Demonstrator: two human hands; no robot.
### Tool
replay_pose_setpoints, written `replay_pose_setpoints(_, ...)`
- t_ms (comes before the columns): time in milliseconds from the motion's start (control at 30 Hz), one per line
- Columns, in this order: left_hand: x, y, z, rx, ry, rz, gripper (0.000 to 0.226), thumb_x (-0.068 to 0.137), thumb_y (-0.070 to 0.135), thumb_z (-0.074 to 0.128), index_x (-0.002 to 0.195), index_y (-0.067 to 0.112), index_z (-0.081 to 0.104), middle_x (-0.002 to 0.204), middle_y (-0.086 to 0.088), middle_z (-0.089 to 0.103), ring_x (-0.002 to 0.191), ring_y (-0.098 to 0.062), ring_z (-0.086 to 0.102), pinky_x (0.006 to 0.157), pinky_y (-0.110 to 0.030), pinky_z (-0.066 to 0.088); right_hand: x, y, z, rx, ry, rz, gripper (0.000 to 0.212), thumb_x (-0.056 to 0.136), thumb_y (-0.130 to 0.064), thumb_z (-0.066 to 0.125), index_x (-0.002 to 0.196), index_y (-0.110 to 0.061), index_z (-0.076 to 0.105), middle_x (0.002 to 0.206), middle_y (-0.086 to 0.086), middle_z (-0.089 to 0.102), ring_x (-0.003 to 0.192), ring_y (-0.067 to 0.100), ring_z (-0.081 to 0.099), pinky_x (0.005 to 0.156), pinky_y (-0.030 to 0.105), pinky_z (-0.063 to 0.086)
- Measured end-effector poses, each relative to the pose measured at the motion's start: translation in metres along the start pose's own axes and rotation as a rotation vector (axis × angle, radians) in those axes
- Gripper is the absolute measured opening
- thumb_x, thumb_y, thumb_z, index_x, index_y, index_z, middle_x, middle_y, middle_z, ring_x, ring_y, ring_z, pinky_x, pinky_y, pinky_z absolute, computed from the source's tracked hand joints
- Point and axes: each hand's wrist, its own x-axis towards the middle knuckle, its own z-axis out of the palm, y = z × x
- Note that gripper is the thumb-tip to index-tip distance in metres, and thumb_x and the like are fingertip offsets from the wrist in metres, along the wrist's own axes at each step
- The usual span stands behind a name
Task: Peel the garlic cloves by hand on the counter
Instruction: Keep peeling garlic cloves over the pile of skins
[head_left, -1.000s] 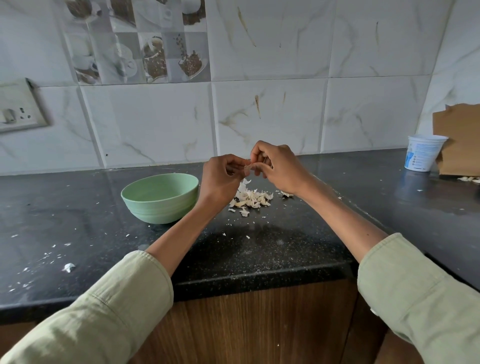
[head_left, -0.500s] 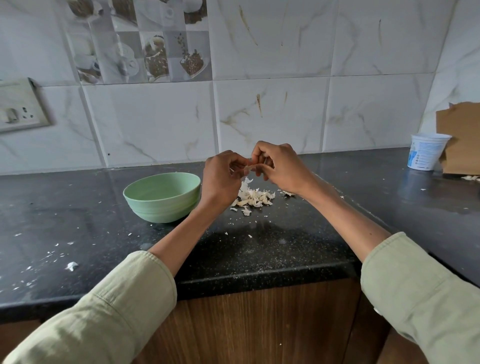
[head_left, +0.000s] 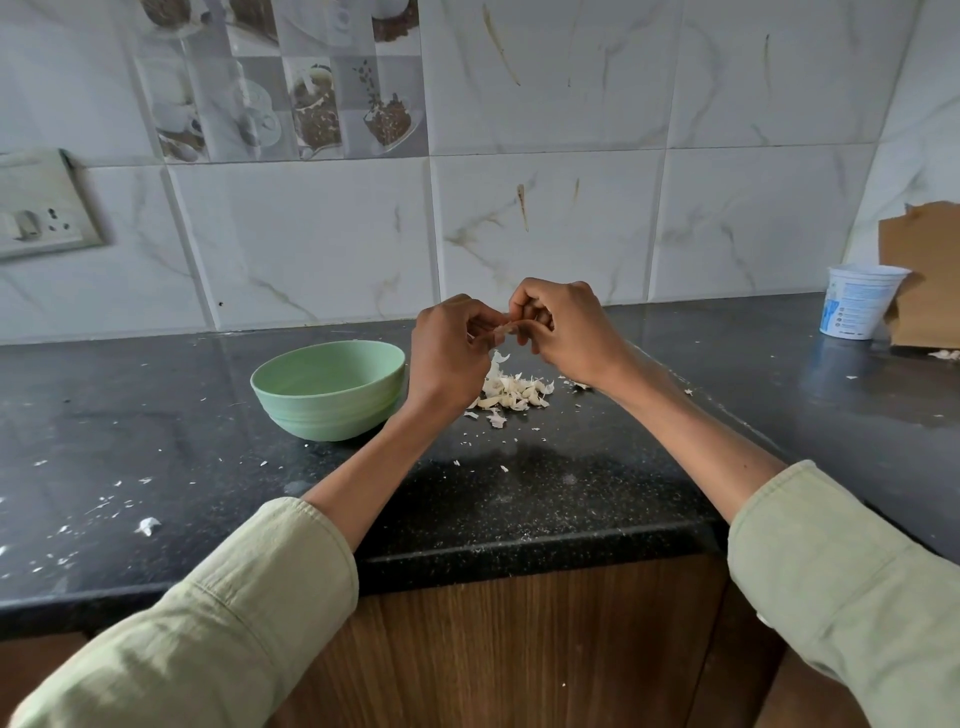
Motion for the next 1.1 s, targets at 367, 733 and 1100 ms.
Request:
replay_pose_setpoints(367,-0.002,0.01,0.0,-0.181,0.041,-0.117,0.014,0.088,0.012,0.086,0.1,0.017,0.082,0.084,0.012,0.078,0.079,-0.001,0.073,0.075,-0.021,0.061,0.001,0.0,0.003,0.024,0.05,-0.009,0.012,0.098,0.004,0.066,0.096,-0.008,0.063,0.073,-0.002,0.07,0.057,0.014,0.066,0.05,0.031,0.055)
replay_pose_setpoints(733,-0.001,0.009,0.0,-0.142,0.058,-0.105,0.013,0.09,0.009,0.083,0.098,0.019,0.082,0.085,0.013,0.076,0.079,-0.002,0.069,0.068,-0.012,0.053,0.001,-0.008,0.002,-0.037,0.091,-0.025,0.017,0.094,-0.001,0.075,0.097,-0.016,0.066,0.074,-0.016,0.066,0.06,0.006,0.067,0.056,0.01,0.045)
replay_pose_setpoints(1100,-0.002,0.011,0.001,0.015,0.065,-0.013,0.023,0.089,-0.001,0.078,0.101,0.017,0.082,0.092,0.009,0.073,0.08,-0.001,0.068,0.072,-0.018,0.056,0.001,0.001,0.003,-0.091,0.015,-0.05,0.021,0.096,0.01,0.061,0.099,-0.011,0.06,0.072,-0.005,0.068,0.054,0.015,0.065,0.05,0.035,0.055)
